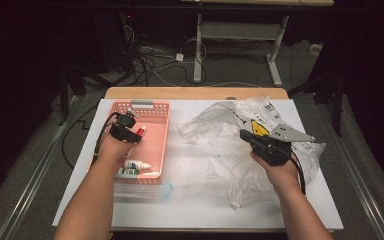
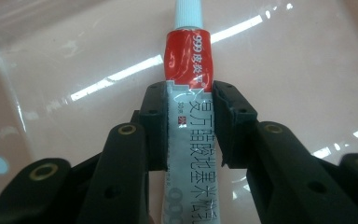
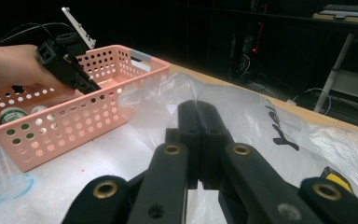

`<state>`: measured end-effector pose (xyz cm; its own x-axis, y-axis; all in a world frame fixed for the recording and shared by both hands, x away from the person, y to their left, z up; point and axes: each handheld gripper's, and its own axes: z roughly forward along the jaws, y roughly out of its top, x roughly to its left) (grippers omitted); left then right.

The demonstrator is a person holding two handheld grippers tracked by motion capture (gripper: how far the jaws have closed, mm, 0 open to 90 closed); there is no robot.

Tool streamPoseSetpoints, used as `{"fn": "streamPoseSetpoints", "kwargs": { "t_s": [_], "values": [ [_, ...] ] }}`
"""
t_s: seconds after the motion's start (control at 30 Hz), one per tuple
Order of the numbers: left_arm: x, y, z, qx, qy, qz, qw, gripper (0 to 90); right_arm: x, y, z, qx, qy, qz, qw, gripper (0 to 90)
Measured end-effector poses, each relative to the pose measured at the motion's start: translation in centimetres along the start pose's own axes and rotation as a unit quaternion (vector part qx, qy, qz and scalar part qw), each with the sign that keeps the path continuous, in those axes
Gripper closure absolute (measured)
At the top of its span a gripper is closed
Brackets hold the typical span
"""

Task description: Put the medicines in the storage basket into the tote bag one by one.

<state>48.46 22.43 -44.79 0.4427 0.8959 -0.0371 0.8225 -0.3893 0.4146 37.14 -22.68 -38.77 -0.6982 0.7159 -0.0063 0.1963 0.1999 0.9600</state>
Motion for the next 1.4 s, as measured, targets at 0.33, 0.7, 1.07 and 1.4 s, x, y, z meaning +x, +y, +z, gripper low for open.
{"fn": "streamPoseSetpoints", "kwargs": {
  "t_s": [0.33, 0.7, 1.07, 1.4],
  "values": [
    [-0.1, -0.6, -2.2, -0.054, -0.011, -0.006, 0.9984, 66.2, 0.0, 0.1, -0.1, -0.002, -0.002, -0.001, 1.0000, 90.0],
    [-0.3, -2.4, -4.0, -0.100, -0.017, -0.008, 0.9948, 66.2, 0.0, 0.2, -0.3, -0.004, -0.001, -0.002, 1.0000, 90.0],
    [-1.3, -3.0, -6.0, -0.158, -0.039, -0.002, 0.9866, 66.3, -0.1, 0.3, -0.4, -0.009, 0.000, -0.001, 1.0000, 90.0],
    [-3.5, -3.9, -7.5, -0.211, -0.045, 0.024, 0.9761, 66.2, 0.1, 0.3, -0.4, -0.008, 0.000, -0.002, 1.0000, 90.0]
  ]
}}
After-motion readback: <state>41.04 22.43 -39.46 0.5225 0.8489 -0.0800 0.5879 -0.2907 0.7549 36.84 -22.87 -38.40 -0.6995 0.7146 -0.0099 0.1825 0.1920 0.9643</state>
